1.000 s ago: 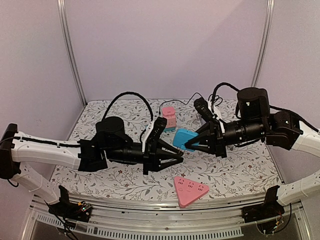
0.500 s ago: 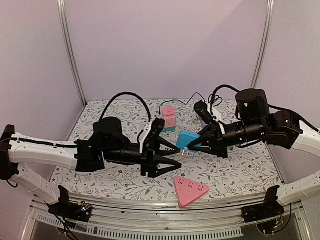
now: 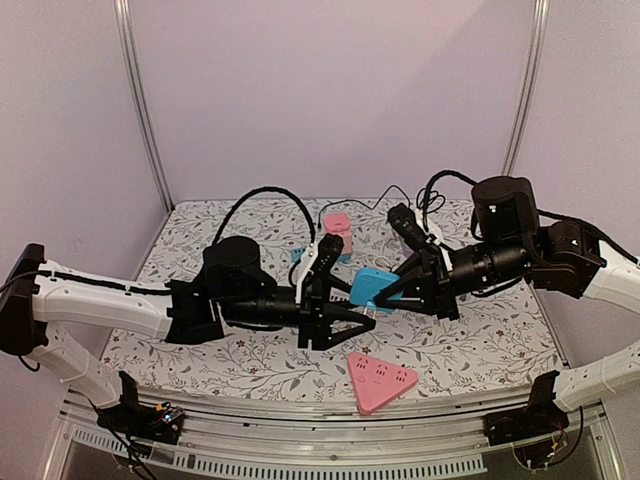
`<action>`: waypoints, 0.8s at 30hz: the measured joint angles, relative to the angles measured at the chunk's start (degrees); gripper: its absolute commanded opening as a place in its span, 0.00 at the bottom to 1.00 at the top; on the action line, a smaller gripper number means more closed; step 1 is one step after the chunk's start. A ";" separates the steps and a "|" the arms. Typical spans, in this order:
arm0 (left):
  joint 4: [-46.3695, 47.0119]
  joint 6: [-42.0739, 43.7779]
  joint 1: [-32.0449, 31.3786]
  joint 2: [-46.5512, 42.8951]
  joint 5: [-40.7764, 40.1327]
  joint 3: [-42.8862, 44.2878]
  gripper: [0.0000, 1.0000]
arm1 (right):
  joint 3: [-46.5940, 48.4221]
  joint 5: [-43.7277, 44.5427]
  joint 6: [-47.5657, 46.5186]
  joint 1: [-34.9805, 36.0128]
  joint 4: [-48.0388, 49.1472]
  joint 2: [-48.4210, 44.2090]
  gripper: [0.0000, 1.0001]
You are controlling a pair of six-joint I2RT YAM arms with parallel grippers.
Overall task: Insert the plug
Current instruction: Adjust the plug.
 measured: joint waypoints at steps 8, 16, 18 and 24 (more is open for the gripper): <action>0.90 -0.20 -0.15 0.00 0.44 0.07 0.27 | 0.26 -0.81 0.02 -0.26 0.11 0.66 0.00; 0.85 0.81 -0.17 0.00 -0.04 0.13 0.23 | 0.63 -2.29 0.24 -0.22 0.57 0.68 0.00; 0.85 0.83 -0.17 0.00 0.07 0.13 0.24 | 0.63 -2.47 0.26 -0.22 0.66 0.68 0.00; 0.85 0.92 -0.17 -0.07 0.96 0.13 0.26 | 0.63 -2.14 0.26 -0.22 0.66 0.68 0.00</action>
